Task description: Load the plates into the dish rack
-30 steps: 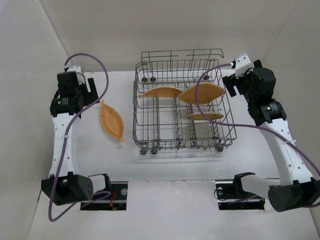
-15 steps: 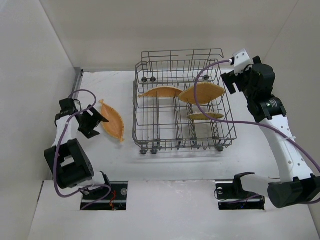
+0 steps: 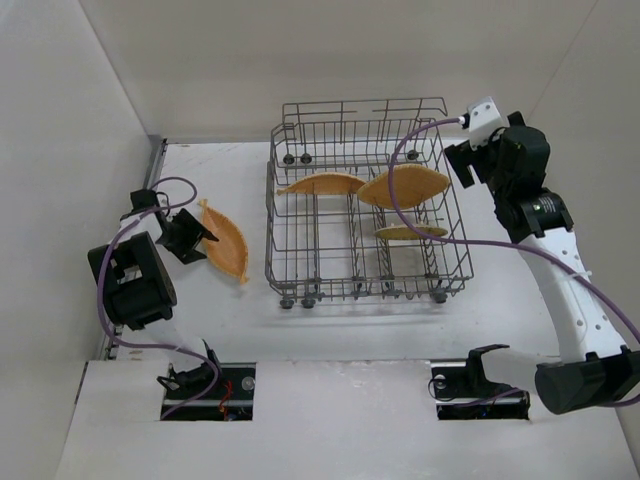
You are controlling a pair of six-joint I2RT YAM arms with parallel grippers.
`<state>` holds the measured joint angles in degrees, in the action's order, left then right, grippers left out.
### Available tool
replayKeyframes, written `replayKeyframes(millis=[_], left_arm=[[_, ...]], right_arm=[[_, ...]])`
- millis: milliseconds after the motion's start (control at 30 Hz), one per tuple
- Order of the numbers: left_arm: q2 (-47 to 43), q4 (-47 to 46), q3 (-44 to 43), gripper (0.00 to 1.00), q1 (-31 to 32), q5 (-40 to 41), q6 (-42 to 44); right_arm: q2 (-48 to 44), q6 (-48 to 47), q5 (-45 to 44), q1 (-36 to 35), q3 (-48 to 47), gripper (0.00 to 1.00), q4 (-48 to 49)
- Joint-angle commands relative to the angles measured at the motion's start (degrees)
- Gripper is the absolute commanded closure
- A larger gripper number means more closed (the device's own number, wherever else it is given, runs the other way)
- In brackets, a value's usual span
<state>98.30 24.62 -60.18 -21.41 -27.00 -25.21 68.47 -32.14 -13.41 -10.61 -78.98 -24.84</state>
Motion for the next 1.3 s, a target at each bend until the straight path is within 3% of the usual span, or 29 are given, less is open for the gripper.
replayKeyframes(millis=[0,367,500,1000,1100,1267], left_arm=[[2.1,-1.1,-4.2,0.48,0.5,0.7,-0.2],[6.0,-1.2,-8.3,0.88,3.9,2.9,0.5],[2.7,-0.9,-8.2,0.94,4.3,5.4,1.5],[-13.3,0.8,-21.3,0.98,0.4,12.4,8.2],[-15.1,1.8,-26.8,0.98,3.2,15.1,12.2],[-15.5,6.5,-36.8,0.97,14.0,20.0,22.8]], right_arm=[[0.5,0.0,-1.4,-0.2,-2.2,0.0,0.1],[2.3,3.8,-0.7,6.2,3.5,0.0,-6.1],[1.1,8.7,1.8,10.3,6.5,0.0,-8.6],[-14.5,12.5,3.7,25.3,22.4,0.0,-4.1],[-15.3,14.0,4.1,28.6,24.4,0.0,-4.3],[-13.5,17.5,6.7,37.1,25.9,0.0,-4.6]])
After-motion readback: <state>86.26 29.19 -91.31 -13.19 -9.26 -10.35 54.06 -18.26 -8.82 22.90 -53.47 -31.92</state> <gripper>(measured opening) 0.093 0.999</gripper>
